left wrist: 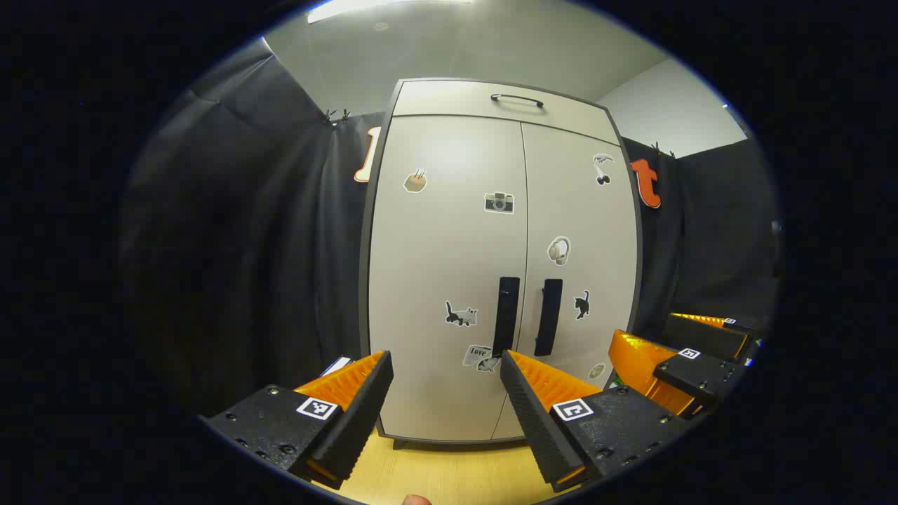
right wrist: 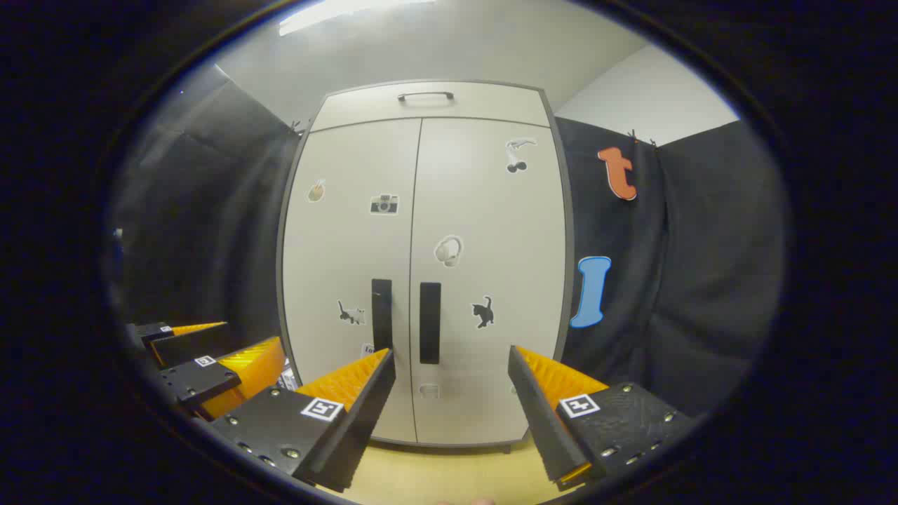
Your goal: Open the right door of the double-door shoe cabinet with the right hand, and open the left door with the left hand.
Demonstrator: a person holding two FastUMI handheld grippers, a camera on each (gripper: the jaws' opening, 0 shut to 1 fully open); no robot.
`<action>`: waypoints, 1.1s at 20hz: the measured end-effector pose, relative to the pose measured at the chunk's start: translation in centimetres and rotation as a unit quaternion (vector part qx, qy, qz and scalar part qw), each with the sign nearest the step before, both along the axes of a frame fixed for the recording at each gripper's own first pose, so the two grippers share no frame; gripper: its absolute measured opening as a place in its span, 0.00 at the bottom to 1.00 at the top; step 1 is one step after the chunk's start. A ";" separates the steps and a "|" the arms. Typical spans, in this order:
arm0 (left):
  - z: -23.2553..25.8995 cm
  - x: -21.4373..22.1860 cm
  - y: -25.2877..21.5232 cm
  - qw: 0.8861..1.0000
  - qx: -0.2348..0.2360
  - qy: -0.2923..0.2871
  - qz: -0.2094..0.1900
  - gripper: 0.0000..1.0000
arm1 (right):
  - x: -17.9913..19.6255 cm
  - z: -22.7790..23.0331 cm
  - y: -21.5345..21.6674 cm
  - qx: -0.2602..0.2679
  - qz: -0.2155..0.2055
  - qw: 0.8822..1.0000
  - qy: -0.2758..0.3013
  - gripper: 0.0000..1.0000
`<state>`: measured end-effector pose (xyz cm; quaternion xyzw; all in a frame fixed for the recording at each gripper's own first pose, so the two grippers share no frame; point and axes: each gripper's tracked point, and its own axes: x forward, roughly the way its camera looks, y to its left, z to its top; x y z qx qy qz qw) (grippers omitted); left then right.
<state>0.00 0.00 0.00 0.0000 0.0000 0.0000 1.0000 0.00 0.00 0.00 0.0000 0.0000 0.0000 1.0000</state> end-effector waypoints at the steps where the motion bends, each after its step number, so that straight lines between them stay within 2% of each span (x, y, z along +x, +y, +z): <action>1: -0.1 -0.1 0.0 1.000 0.002 0.001 0.000 0.95 | 0.0 -0.1 0.0 0.001 0.000 1.000 0.002 0.96; 2: -0.2 -0.2 -0.1 1.000 0.003 0.003 -0.002 0.92 | 0.1 -0.2 0.1 0.002 0.000 1.000 0.004 0.96; 3: -0.4 -0.2 0.0 1.000 0.003 0.005 -0.004 0.96 | 0.1 -0.2 0.1 0.003 -0.001 1.000 0.005 0.96; 11: -0.6 -0.6 1.1 1.000 0.000 0.004 0.005 0.96 | 0.4 -0.9 0.3 -0.003 0.001 1.000 0.009 0.96; 12: -0.7 -0.6 1.2 1.000 0.000 0.004 0.006 0.92 | 0.5 -1.1 0.3 -0.005 0.002 1.000 0.011 0.96; 13: -0.7 -0.5 1.3 1.000 0.000 0.004 0.006 0.92 | 0.7 -1.1 0.2 -0.006 0.001 1.000 0.012 0.96; 14: -0.8 -0.5 1.5 1.000 0.001 0.005 0.008 0.96 | 0.9 -1.3 0.3 -0.007 0.001 1.000 0.013 0.94; 22: -1.1 1.0 3.2 1.000 -0.001 0.006 0.024 0.95 | 3.9 -2.1 0.0 -0.003 -0.005 1.000 0.025 0.94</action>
